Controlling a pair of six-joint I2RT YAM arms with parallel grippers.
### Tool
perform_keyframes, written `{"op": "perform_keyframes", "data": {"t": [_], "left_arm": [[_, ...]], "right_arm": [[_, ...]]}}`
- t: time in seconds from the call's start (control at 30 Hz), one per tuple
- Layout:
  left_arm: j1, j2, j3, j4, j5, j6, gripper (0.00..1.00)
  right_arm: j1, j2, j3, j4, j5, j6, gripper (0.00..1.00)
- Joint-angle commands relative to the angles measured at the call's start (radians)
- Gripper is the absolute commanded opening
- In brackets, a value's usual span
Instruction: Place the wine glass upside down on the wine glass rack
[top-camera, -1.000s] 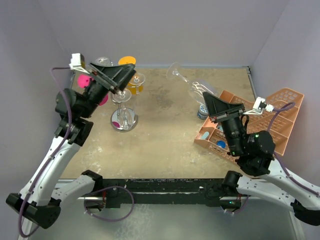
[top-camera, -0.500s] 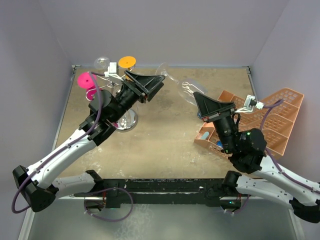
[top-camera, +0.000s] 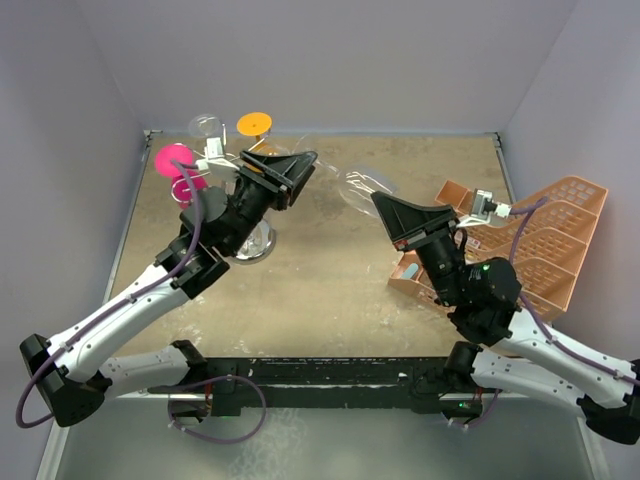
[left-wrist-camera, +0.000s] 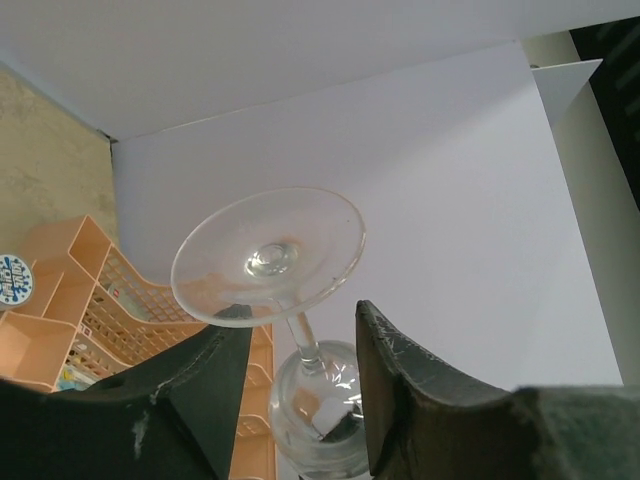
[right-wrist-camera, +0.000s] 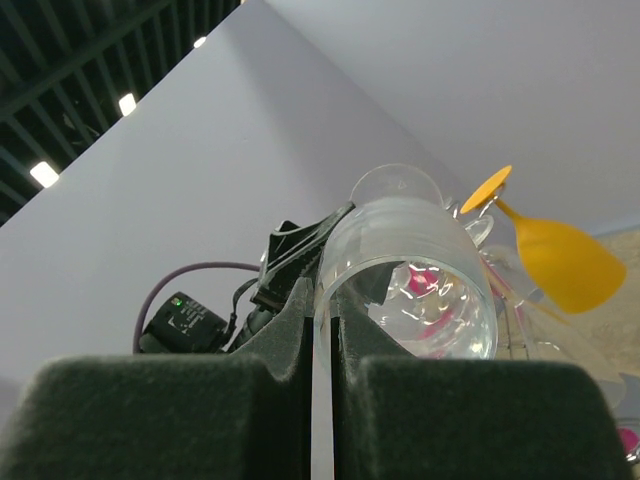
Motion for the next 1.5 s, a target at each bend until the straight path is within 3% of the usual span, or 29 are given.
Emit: {"op": "perform_keyframes", "data": {"t": [0.0,0.2,0.53,0.77,0.97,1.13,1.27,1.47], "left_arm": [[-0.005,-0.011,0.008,0.01,-0.059,-0.029,0.41],[-0.004,-0.046,-0.017,0.053,-0.141,-0.026,0.22],[-0.005,-0.095,-0.048,0.111,-0.229,-0.014,0.17],[-0.005,-0.096,-0.044,0.163,-0.24,0.038,0.0],[-0.005,-0.096,-0.04,0.239,-0.239,0.131,0.0],[-0.005,-0.102,-0.008,0.225,-0.225,0.245,0.0],[-0.005,-0.124,0.054,0.117,-0.219,0.401,0.0],[-0.005,-0.148,0.136,-0.031,-0.146,0.6,0.0]], "right_arm": [[0.002,0.007,0.018,0.144,-0.085,0.03,0.0],[0.002,0.049,0.033,0.154,-0.18,0.021,0.0],[0.002,0.116,0.043,0.195,-0.334,0.012,0.0],[0.002,0.113,0.028,0.21,-0.365,0.024,0.0],[0.001,0.106,0.031,0.186,-0.362,0.028,0.0],[0.002,0.11,0.078,0.063,-0.355,0.007,0.43],[0.001,0.085,0.091,-0.1,-0.338,-0.028,0.56],[0.002,0.015,0.067,-0.254,-0.325,-0.084,0.64]]}}
